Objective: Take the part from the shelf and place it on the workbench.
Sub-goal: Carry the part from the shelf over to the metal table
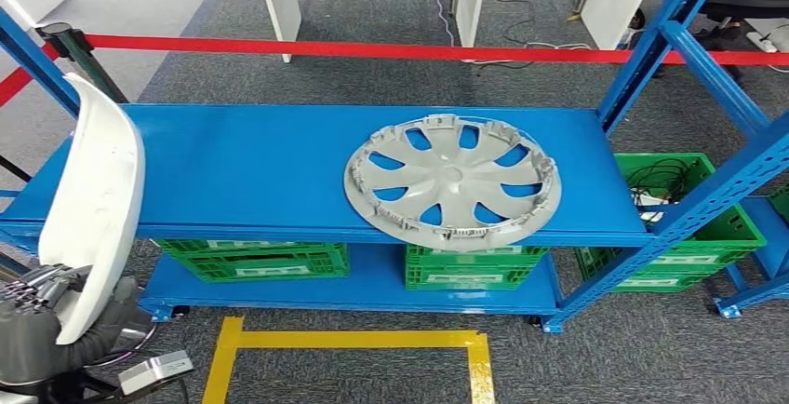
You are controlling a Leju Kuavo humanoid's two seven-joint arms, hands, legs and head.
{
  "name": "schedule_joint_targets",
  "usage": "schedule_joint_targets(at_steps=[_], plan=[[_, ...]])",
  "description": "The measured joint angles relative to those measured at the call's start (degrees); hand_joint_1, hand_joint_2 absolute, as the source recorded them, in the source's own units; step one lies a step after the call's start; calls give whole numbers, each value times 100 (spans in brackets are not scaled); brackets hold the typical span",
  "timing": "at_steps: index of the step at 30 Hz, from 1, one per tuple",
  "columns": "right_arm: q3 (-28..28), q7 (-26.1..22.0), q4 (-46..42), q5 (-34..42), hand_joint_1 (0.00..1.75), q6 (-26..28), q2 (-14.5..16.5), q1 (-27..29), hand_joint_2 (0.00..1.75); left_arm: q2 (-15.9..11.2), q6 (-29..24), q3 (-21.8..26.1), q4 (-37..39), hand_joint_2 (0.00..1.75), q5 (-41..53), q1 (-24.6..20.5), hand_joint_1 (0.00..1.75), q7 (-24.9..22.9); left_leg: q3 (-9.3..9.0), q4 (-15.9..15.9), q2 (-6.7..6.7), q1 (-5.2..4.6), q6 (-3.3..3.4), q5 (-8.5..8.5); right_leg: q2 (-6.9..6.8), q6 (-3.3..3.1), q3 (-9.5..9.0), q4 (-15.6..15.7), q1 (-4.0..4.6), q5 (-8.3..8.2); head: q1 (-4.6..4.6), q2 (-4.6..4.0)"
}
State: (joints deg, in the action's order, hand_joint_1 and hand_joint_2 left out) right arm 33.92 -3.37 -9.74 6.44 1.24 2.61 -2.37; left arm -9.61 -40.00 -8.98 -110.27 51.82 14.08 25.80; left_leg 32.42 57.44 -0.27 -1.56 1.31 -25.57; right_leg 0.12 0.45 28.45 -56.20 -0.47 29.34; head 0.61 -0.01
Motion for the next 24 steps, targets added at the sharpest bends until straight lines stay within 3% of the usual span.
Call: schedule_joint_targets(at_steps=[2, 4, 5, 6, 7, 8, 10, 12, 15, 16, 17, 19, 20, 21, 22, 23, 24], plan=[[-10, 10, 0, 8, 0, 4, 15, -8, 0, -41, 0, -3, 0, 175, 5, -13, 175, -24, 116, 280, -3, 35, -93, -302, -26, -61, 90, 41, -38, -97, -17, -1], [-27, 15, -1, 12, 0, 8, 17, -17, 0, -73, 0, -7, 1, 175, 8, -22, 175, -27, 328, 952, -1, 115, -198, -820, -43, -84, 208, 34, -45, -189, -47, -1], [-34, 16, -1, 11, 0, 8, 19, -16, 0, -83, 0, -10, 1, 175, 10, -23, 175, -27, 404, 1277, 0, 155, -242, -987, -47, -73, 270, 22, -49, -234, -55, 0], [-38, 16, -1, 11, 0, 7, 21, -15, 0, -90, 0, -14, 2, 175, 11, -24, 175, -28, 412, 1464, 0, 191, -282, -1040, -52, -56, 341, 2, -60, -278, -56, 0], [-40, 16, -1, 11, 0, 7, 21, -15, 0, -100, 0, -18, 2, 175, 13, -29, 175, -34, 322, 1438, 1, 224, -320, -971, -54, -32, 414, -25, -78, -316, -58, 0], [-42, 16, -1, 13, 0, 7, 21, -17, 0, -112, 0, -24, 2, 175, 14, -38, 175, -43, 129, 1193, 2, 257, -358, -820, -55, -3, 487, -60, -102, -347, -58, 1], [-44, 16, -1, 17, 0, 7, 20, -26, 0, -141, 0, -41, 3, 175, 18, -71, 175, -71, -365, 401, -10, 297, -422, -592, -50, 75, 616, -142, -138, -404, -73, 1], [-46, 16, -1, 21, 0, 7, 21, -35, 0, -166, 0, -60, 5, 175, 21, -102, 175, -98, -577, -16, -39, 284, -365, -552, -35, 168, 686, -182, -139, -475, -90, 1], [-49, 16, 1, 23, 0, 6, 22, -27, 0, -187, 0, -85, 7, 175, 20, -132, 175, -112, -460, -6, -40, 246, -164, -474, -15, 295, 736, -155, -156, -574, -91, 0], [-51, 17, 1, 23, 0, 5, 22, -22, 0, -188, 0, -95, 7, 175, 20, -142, 175, -112, -399, -6, -29, 241, -98, -414, -14, 317, 794, -213, -166, -480, -77, -1], [-53, 17, 2, 23, 0, 5, 21, -19, 0, -189, 0, -104, 7, 175, 20, -151, 175, -112, -329, -13, -17, 237, -37, -346, -13, 326, 878, -378, -166, -282, -60, -1], [-58, 17, 2, 23, 0, 5, 21, -25, 0, -189, 0, -116, 7, 175, 20, -158, 175, -112, -163, -11, -3, 211, 36, -212, -17, 312, 1095, -1035, -139, 303, -16, 0], [-60, 16, 2, 23, 0, 5, 21, -28, 0, -189, 0, -120, 7, 175, 20, -158, 175, -112, -76, -8, 2, 188, 55, -145, -17, 300, 1170, -1410, -118, 514, -4, 1], [-61, 16, 2, 23, 0, 5, 21, -31, 0, -189, 0, -122, 7, 175, 20, -158, 175, -112, 15, -4, 7, 161, 69, -76, -17, 279, 1186, -1682, -94, 599, 2, 1], [-62, 16, 2, 24, 0, 5, 21, -32, 0, -189, 0, -126, 7, 175, 20, -159, 175, -112, 103, -2, 11, 131, 81, -9, -17, 243, 1114, -1781, -68, 559, 4, 1], [-63, 16, 2, 24, 0, 4, 21, -33, 0, -189, 0, -130, 7, 175, 20, -159, 175, -112, 184, -1, 11, 98, 89, 55, -16, 190, 940, -1676, -38, 429, 4, 1], [-65, 16, 2, 24, 0, 3, 21, -37, 0, -189, 0, -133, 7, 175, 20, -160, 175, -112, 255, 0, 11, 71, 93, 118, -13, 118, 667, -1377, 1, 289, 3, 1]])
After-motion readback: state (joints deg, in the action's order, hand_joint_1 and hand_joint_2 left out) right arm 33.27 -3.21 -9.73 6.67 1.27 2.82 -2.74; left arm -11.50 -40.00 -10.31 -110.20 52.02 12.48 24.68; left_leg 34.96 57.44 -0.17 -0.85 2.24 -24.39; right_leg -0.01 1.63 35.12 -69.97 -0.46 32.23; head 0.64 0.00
